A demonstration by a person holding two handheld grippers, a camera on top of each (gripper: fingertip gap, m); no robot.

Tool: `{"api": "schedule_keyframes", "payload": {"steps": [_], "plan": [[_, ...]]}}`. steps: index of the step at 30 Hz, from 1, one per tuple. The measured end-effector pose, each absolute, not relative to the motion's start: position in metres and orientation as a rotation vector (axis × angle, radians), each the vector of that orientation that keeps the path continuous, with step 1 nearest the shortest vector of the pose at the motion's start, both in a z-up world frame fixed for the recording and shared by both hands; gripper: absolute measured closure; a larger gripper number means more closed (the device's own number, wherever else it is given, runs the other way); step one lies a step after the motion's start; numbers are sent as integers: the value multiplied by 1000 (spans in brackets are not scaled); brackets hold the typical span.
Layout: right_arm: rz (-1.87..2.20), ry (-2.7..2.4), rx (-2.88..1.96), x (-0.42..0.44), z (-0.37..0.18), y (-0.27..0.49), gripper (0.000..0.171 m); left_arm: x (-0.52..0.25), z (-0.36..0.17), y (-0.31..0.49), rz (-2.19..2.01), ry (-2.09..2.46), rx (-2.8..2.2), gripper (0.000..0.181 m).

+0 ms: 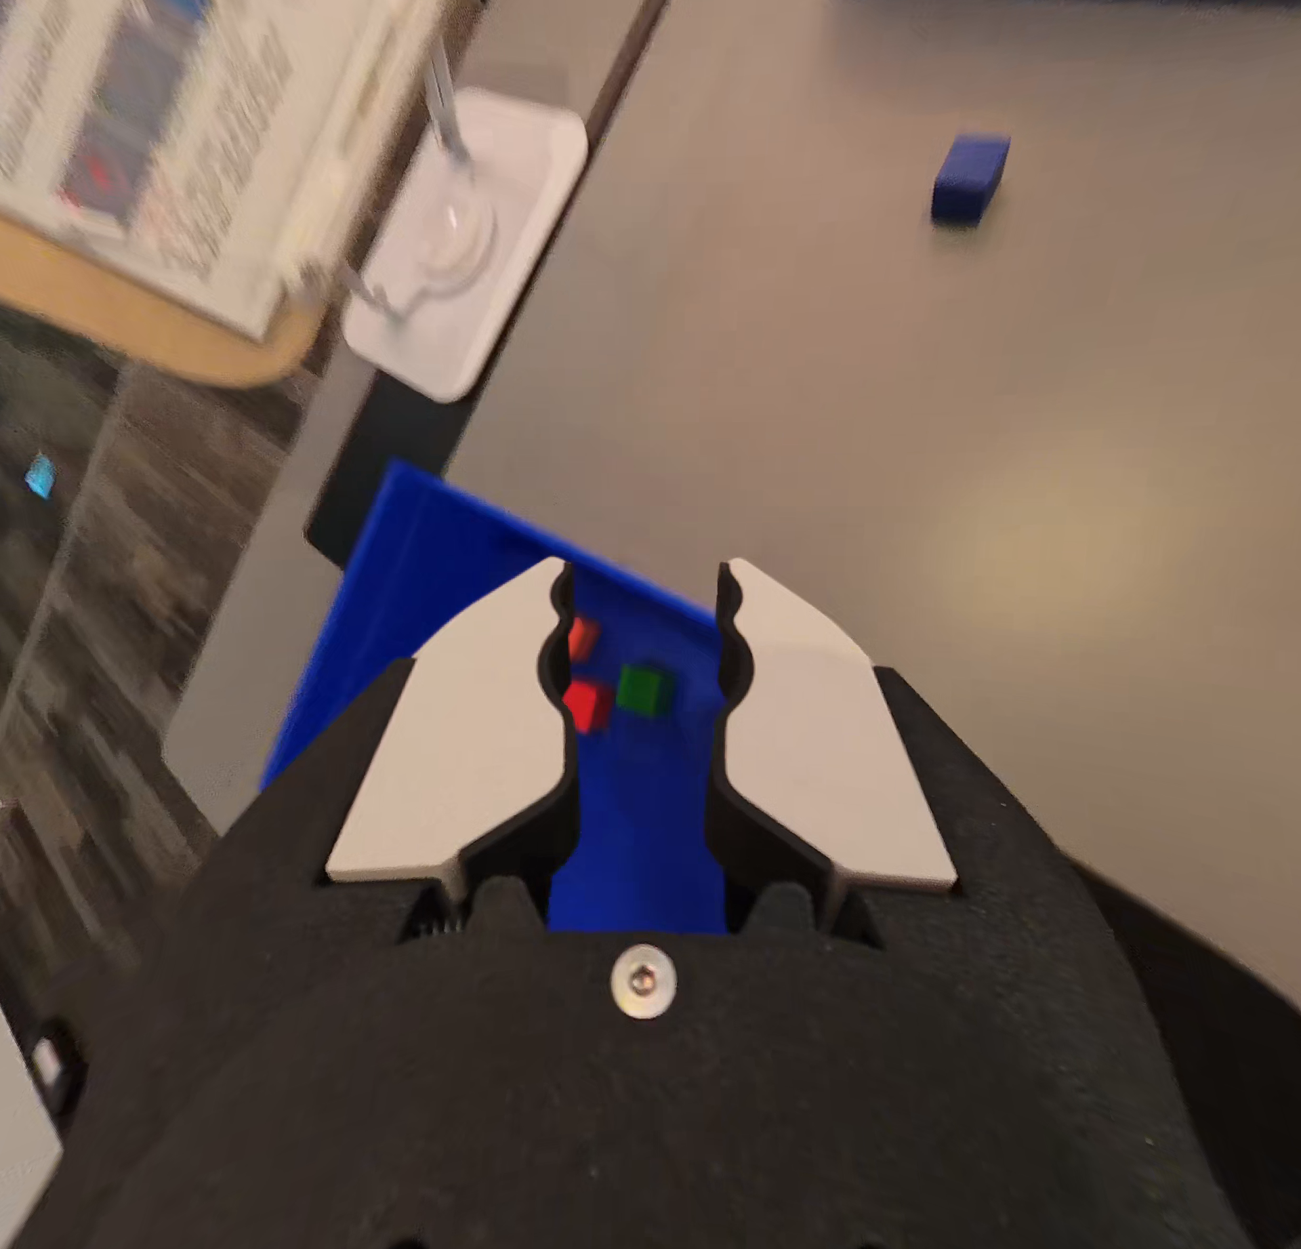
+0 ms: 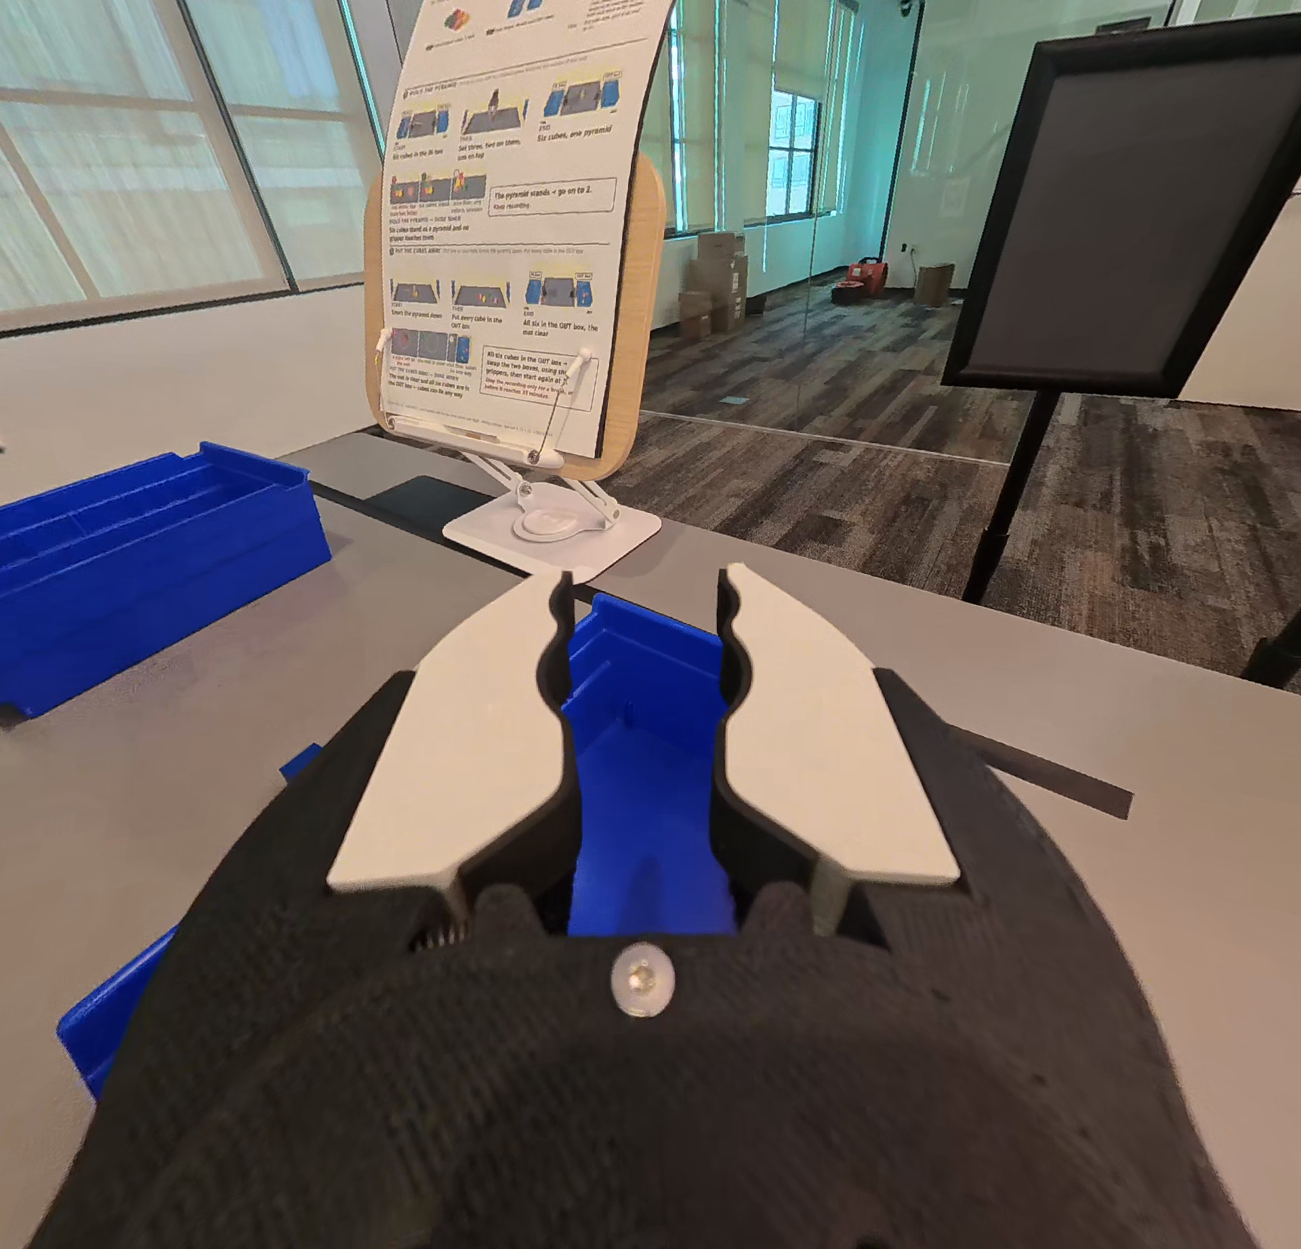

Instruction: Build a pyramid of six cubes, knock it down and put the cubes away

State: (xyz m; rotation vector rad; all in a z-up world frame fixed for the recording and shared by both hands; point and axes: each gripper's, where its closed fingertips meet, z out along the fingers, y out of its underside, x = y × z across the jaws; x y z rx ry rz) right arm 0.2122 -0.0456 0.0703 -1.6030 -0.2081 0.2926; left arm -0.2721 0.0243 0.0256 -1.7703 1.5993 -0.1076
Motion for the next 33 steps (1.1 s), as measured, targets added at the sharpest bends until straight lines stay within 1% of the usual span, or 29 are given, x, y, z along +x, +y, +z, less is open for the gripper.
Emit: {"api": "schedule_keyframes", "payload": {"steps": [2,4,6,8,9,11,13,16,18,22,23,24,27,29,31,33], "plan": [[299,-208,-1612,212,68,-45,132,-301,1,20,-111,1672,-1828,140],[302,-209,-1620,210,67,-43,132,-320,-28,15,-71,1791,-1811,143],[306,-220,-1633,207,64,-41,132,-330,-57,12,-62,1873,-1823,144],[301,-234,-1651,204,61,-40,132,-335,-81,4,-147,1912,-1939,148],[298,-240,-1659,203,59,-39,131,-336,-90,5,-165,1903,-1992,144],[302,-254,-1672,200,56,-38,131,-340,-102,10,-171,1882,-2071,141],[306,-266,-1683,196,54,-37,131,-345,-113,12,-155,1896,-2124,134],[301,-281,-1695,193,51,-35,131,-351,-125,15,-107,1925,-2168,134],[298,-290,-1704,192,49,-33,131,-351,-130,18,-66,1938,-2178,139],[293,-307,-1724,191,45,-34,131,-355,-141,22,23,1966,-2220,141],[292,-306,-1726,192,45,-34,131,-358,-145,23,47,1975,-2248,144],[292,-304,-1725,193,45,-35,131,-362,-148,23,70,1979,-2279,153],[302,-292,-1712,196,47,-38,132,-365,-146,20,38,1959,-2345,153],[306,-283,-1701,199,49,-40,132,-368,-129,33,96,1923,-2283,152],[307,-268,-1692,203,51,-41,132,-363,-93,44,74,1842,-2204,152],[313,-254,-1680,207,52,-43,132,-343,-43,51,-11,1734,-2101,153]]}}
